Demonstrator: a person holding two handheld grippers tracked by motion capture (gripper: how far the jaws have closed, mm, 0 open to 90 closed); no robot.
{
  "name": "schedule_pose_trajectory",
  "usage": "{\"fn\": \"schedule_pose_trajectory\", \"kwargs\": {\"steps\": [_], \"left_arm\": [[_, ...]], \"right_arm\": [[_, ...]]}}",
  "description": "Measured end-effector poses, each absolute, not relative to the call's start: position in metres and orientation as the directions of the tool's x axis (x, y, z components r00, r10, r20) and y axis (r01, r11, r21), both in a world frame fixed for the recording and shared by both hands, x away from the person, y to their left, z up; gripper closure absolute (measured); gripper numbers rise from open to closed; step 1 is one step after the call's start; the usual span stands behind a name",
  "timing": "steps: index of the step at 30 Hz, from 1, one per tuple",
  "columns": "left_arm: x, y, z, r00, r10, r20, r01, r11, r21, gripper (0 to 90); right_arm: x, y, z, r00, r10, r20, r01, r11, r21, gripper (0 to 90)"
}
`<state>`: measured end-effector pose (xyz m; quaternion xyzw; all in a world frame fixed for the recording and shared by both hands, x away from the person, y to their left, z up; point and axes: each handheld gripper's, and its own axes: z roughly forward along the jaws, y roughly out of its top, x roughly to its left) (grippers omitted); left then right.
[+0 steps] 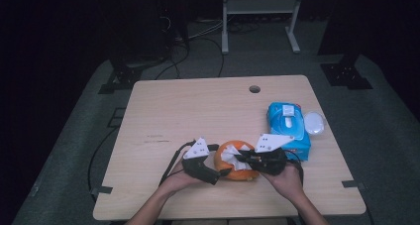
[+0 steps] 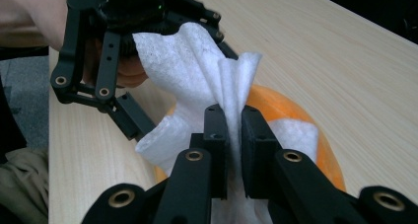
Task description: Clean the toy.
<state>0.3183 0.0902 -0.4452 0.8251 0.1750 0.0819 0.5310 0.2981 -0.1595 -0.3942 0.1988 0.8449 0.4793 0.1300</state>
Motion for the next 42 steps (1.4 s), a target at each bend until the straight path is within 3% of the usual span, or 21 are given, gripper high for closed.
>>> {"fn": "schedule_pose_trajectory", "kwargs": {"steps": [2, 7, 12, 19, 22, 28, 32, 35, 39, 42], "left_arm": [[0.315, 0.088, -0.443, 0.922, 0.388, -0.013, 0.177, -0.389, 0.904, 22.7], [0.310, 0.083, -0.435, 0.925, 0.379, 0.037, 0.127, -0.399, 0.908, 29.4], [0.307, 0.082, -0.437, 0.927, 0.368, 0.068, 0.101, -0.421, 0.901, 29.8], [0.304, 0.082, -0.439, 0.934, 0.335, 0.123, 0.047, -0.457, 0.888, 30.0], [0.305, 0.083, -0.440, 0.934, 0.338, 0.112, 0.058, -0.453, 0.889, 29.3], [0.304, 0.080, -0.438, 0.935, 0.334, 0.121, 0.049, -0.458, 0.888, 29.1], [0.301, 0.079, -0.438, 0.932, 0.330, 0.147, 0.028, -0.473, 0.881, 28.9], [0.303, 0.080, -0.439, 0.933, 0.339, 0.123, 0.047, -0.452, 0.891, 25.7], [0.308, 0.080, -0.440, 0.926, 0.374, 0.054, 0.111, -0.407, 0.907, 11.2], [0.311, 0.082, -0.442, 0.931, 0.365, -0.002, 0.152, -0.382, 0.912, 17.1]], "right_arm": [[0.299, -0.161, -0.394, -0.885, 0.465, -0.031, 0.214, 0.464, 0.859, 81.9], [0.290, -0.152, -0.391, -0.891, 0.452, -0.039, 0.197, 0.463, 0.864, 82.0], [0.283, -0.133, -0.394, -0.907, 0.413, -0.085, 0.157, 0.519, 0.840, 82.1], [0.298, -0.168, -0.385, -0.835, 0.538, -0.115, 0.201, 0.492, 0.847, 82.0], [0.306, -0.188, -0.395, -0.825, 0.563, -0.055, 0.260, 0.465, 0.846, 82.0], [0.293, -0.168, -0.391, -0.865, 0.498, -0.059, 0.214, 0.473, 0.855, 81.9], [0.284, -0.146, -0.389, -0.886, 0.450, -0.114, 0.159, 0.524, 0.837, 81.8], [0.289, -0.151, -0.388, -0.881, 0.463, -0.098, 0.174, 0.509, 0.843, 81.9], [0.298, -0.166, -0.391, -0.869, 0.492, -0.048, 0.217, 0.466, 0.858, 81.9], [0.298, -0.169, -0.391, -0.865, 0.501, -0.037, 0.227, 0.457, 0.860, 81.9]]}}
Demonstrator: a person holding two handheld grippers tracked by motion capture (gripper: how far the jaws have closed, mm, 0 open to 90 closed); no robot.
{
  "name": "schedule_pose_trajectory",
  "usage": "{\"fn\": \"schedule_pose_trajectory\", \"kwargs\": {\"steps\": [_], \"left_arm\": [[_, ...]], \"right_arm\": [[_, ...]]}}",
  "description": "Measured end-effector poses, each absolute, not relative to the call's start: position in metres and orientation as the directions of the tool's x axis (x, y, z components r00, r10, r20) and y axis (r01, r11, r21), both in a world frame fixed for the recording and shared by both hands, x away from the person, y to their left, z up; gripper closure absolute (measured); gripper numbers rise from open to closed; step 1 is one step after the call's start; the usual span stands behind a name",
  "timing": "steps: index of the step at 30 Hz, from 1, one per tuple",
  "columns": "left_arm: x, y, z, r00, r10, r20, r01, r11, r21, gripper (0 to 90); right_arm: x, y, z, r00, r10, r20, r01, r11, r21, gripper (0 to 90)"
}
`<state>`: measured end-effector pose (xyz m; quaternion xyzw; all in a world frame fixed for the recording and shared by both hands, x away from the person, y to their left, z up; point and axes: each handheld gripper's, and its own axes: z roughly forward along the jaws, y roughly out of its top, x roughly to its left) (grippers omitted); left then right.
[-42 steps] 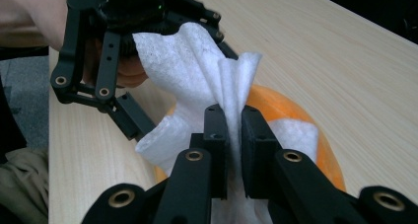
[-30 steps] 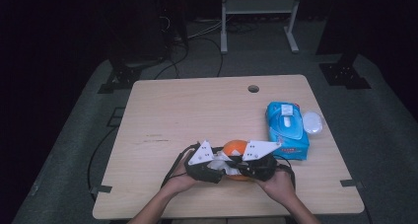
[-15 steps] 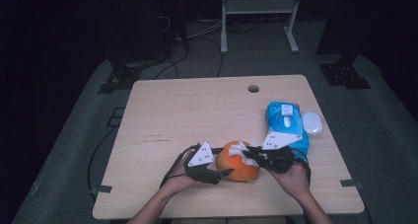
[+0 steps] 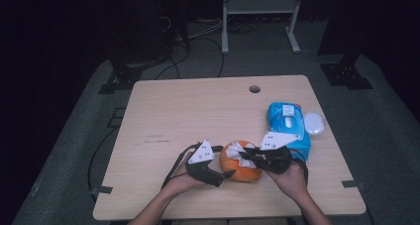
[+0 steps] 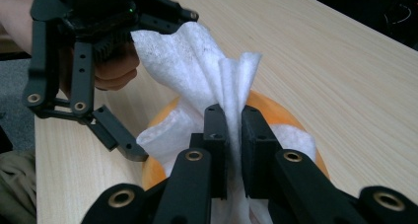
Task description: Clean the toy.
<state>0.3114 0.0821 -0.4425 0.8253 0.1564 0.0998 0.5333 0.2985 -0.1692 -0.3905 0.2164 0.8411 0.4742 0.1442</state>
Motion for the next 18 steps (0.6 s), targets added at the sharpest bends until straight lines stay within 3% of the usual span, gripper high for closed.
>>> {"fn": "schedule_pose_trajectory", "kwargs": {"steps": [4, 11, 18], "left_arm": [[0.308, 0.081, -0.439, 0.934, 0.356, 0.035, 0.121, -0.407, 0.906, 30.2], [0.301, 0.076, -0.436, 0.940, 0.325, 0.103, 0.058, -0.449, 0.892, 32.3], [0.303, 0.079, -0.440, 0.944, 0.311, 0.109, 0.044, -0.448, 0.893, 32.9]], "right_arm": [[0.294, -0.164, -0.388, -0.865, 0.498, -0.062, 0.210, 0.472, 0.856, 81.9], [0.280, -0.130, -0.388, -0.903, 0.413, -0.116, 0.141, 0.540, 0.830, 82.1], [0.299, -0.161, -0.383, -0.862, 0.502, -0.067, 0.213, 0.479, 0.852, 82.1]]}}
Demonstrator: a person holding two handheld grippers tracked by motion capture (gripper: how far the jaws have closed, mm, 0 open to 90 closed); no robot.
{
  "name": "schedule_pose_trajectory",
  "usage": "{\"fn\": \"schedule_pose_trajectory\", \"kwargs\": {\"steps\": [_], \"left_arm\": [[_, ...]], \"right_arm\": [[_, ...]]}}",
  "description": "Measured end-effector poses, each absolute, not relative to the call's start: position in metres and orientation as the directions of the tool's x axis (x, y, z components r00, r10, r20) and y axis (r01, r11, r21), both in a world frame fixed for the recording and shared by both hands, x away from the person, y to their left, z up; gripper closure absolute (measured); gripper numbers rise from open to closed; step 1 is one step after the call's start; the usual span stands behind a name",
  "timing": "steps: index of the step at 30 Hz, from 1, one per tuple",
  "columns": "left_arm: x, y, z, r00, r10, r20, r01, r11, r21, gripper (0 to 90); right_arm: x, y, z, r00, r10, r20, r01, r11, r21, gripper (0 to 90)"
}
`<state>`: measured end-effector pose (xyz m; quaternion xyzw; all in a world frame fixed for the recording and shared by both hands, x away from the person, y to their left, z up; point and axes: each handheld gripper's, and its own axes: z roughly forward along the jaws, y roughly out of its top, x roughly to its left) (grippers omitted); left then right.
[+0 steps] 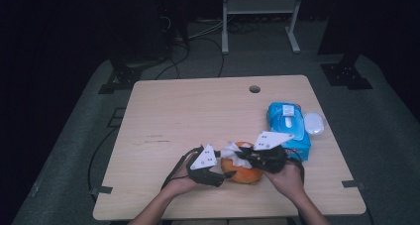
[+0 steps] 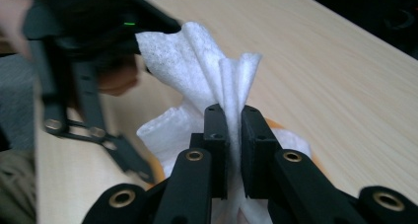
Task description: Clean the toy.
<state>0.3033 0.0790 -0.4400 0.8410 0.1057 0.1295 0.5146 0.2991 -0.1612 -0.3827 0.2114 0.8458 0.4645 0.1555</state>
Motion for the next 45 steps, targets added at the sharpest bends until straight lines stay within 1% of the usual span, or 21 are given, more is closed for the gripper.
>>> {"fn": "schedule_pose_trajectory", "kwargs": {"steps": [3, 5, 7, 9, 11, 13, 16, 18, 21, 22, 23, 24, 29, 32, 34, 36, 38, 40, 41, 43, 45], "left_arm": [[0.306, 0.081, -0.442, 0.945, 0.313, 0.090, 0.060, -0.440, 0.896, 32.0], [0.307, 0.081, -0.441, 0.946, 0.315, 0.071, 0.076, -0.431, 0.899, 28.3], [0.309, 0.080, -0.441, 0.947, 0.321, 0.002, 0.134, -0.401, 0.906, 19.2], [0.312, 0.081, -0.441, 0.941, 0.333, -0.054, 0.186, -0.381, 0.906, 15.8], [0.312, 0.083, -0.442, 0.938, 0.341, -0.054, 0.194, -0.389, 0.901, 18.1], [0.311, 0.084, -0.441, 0.937, 0.347, -0.032, 0.179, -0.401, 0.898, 26.9], [0.309, 0.081, -0.439, 0.940, 0.342, 0.004, 0.147, -0.413, 0.899, 30.9], [0.306, 0.078, -0.438, 0.941, 0.337, 0.028, 0.125, -0.424, 0.897, 31.2], [0.303, 0.076, -0.438, 0.943, 0.329, 0.055, 0.101, -0.438, 0.893, 31.2], [0.303, 0.077, -0.438, 0.943, 0.327, 0.068, 0.093, -0.450, 0.888, 31.2], [0.302, 0.078, -0.438, 0.943, 0.328, 0.064, 0.096, -0.449, 0.888, 31.3], [0.303, 0.079, -0.439, 0.943, 0.329, 0.055, 0.102, -0.440, 0.892, 31.4], [0.306, 0.083, -0.444, 0.943, 0.328, 0.049, 0.110, -0.449, 0.887, 31.6], [0.309, 0.087, -0.446, 0.944, 0.328, 0.034, 0.124, -0.448, 0.886, 31.1], [0.311, 0.088, -0.445, 0.946, 0.323, 0.002, 0.147, -0.437, 0.887, 26.7], [0.312, 0.088, -0.440, 0.946, 0.322, -0.039, 0.174, -0.401, 0.899, 18.8], [0.313, 0.088, -0.435, 0.940, 0.333, -0.067, 0.190, -0.351, 0.917, 17.5], [0.312, 0.087, -0.435, 0.943, 0.332, -0.037, 0.167, -0.373, 0.912, 18.2], [0.311, 0.087, -0.438, 0.944, 0.330, -0.017, 0.154, -0.394, 0.906, 21.7], [0.312, 0.090, -0.442, 0.946, 0.322, -0.018, 0.155, -0.404, 0.902, 26.1], [0.313, 0.094, -0.443, 0.946, 0.323, -0.018, 0.157, -0.409, 0.899, 29.1]], "right_arm": [[0.308, -0.183, -0.387, -0.834, 0.552, -0.029, 0.270, 0.452, 0.850, 82.1], [0.310, -0.190, -0.392, -0.830, 0.558, -0.001, 0.293, 0.436, 0.851, 82.1], [0.308, -0.187, -0.394, -0.829, 0.559, -0.016, 0.285, 0.447, 0.848, 82.1], [0.306, -0.183, -0.393, -0.832, 0.554, -0.030, 0.276, 0.461, 0.843, 82.1], [0.306, -0.179, -0.393, -0.836, 0.548, -0.036, 0.270, 0.466, 0.842, 82.1], [0.304, -0.176, -0.393, -0.842, 0.538, -0.033, 0.264, 0.465, 0.845, 82.1], [0.298, -0.167, -0.390, -0.855, 0.517, -0.039, 0.243, 0.466, 0.851, 82.0], [0.292, -0.157, -0.388, -0.877, 0.480, -0.027, 0.225, 0.459, 0.859, 82.0], [0.284, -0.135, -0.391, -0.912, 0.409, -0.026, 0.197, 0.492, 0.848, 82.1], [0.281, -0.129, -0.393, -0.917, 0.396, -0.043, 0.183, 0.515, 0.837, 82.1], [0.280, -0.125, -0.393, -0.916, 0.393, -0.080, 0.159, 0.539, 0.827, 82.2], [0.281, -0.124, -0.393, -0.916, 0.392, -0.085, 0.156, 0.543, 0.825, 82.2], [0.292, -0.151, -0.387, -0.879, 0.473, -0.063, 0.206, 0.495, 0.844, 82.2], [0.303, -0.175, -0.391, -0.846, 0.532, -0.028, 0.264, 0.464, 0.846, 82.1], [0.306, -0.182, -0.396, -0.840, 0.542, 0.009, 0.291, 0.436, 0.852, 82.1], [0.305, -0.181, -0.400, -0.837, 0.547, 0.019, 0.299, 0.428, 0.853, 82.0], [0.304, -0.175, -0.401, -0.846, 0.531, 0.044, 0.304, 0.414, 0.858, 82.0], [0.302, -0.165, -0.403, -0.861, 0.507, 0.047, 0.293, 0.418, 0.860, 82.0], [0.301, -0.159, -0.403, -0.870, 0.491, 0.045, 0.285, 0.428, 0.857, 81.9], [0.299, -0.152, -0.403, -0.880, 0.475, 0.012, 0.262, 0.463, 0.847, 82.0], [0.300, -0.154, -0.403, -0.882, 0.470, 0.029, 0.270, 0.455, 0.848, 82.0]]}}
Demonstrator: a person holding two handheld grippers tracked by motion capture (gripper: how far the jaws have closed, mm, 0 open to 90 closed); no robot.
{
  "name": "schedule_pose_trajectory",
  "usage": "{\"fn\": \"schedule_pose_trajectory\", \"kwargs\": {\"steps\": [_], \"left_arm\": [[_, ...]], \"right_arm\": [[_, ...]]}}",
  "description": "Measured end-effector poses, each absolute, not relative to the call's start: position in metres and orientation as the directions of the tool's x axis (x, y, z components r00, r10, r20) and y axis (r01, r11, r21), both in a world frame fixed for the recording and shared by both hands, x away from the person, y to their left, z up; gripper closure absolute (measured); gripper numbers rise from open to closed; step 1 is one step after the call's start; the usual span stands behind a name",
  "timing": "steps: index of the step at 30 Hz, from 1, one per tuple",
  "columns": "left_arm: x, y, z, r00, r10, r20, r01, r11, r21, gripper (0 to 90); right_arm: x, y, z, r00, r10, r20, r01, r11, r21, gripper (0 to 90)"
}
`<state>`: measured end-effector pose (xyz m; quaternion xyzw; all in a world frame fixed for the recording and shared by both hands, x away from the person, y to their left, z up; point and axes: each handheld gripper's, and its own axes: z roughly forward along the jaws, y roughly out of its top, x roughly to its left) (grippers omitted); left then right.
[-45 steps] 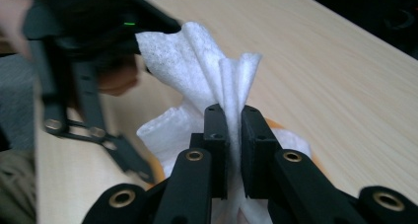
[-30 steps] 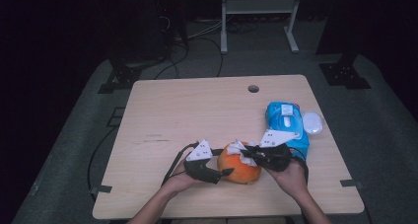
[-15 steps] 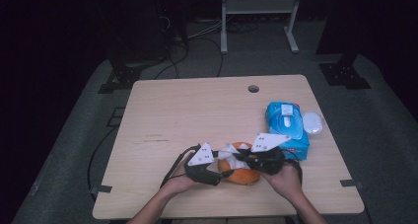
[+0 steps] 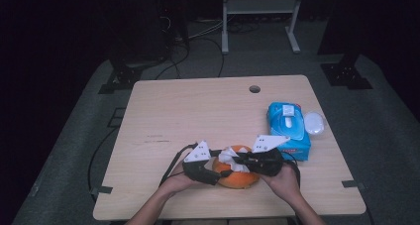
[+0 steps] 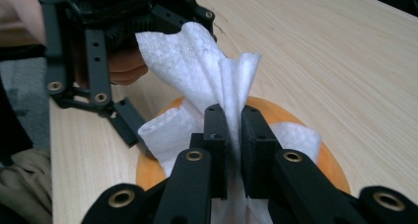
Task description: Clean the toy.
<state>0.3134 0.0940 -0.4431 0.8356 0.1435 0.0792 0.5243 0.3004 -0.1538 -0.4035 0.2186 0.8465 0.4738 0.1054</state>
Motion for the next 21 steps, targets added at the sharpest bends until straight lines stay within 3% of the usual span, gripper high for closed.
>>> {"fn": "schedule_pose_trajectory", "kwargs": {"steps": [9, 14, 17, 21], "left_arm": [[0.316, 0.101, -0.445, 0.946, 0.323, -0.018, 0.162, -0.423, 0.891, 31.1], [0.314, 0.096, -0.434, 0.942, 0.332, -0.042, 0.162, -0.345, 0.924, 19.2], [0.312, 0.092, -0.436, 0.947, 0.321, -0.002, 0.129, -0.375, 0.918, 25.9], [0.316, 0.098, -0.441, 0.946, 0.324, -0.014, 0.147, -0.393, 0.908, 34.5]], "right_arm": [[0.310, -0.189, -0.413, -0.833, 0.549, 0.073, 0.347, 0.415, 0.841, 82.0], [0.307, -0.183, -0.410, -0.836, 0.546, 0.058, 0.331, 0.415, 0.848, 82.0], [0.303, -0.173, -0.405, -0.859, 0.508, 0.064, 0.303, 0.403, 0.863, 82.0], [0.303, -0.170, -0.407, -0.866, 0.496, 0.052, 0.295, 0.424, 0.856, 82.0]]}}
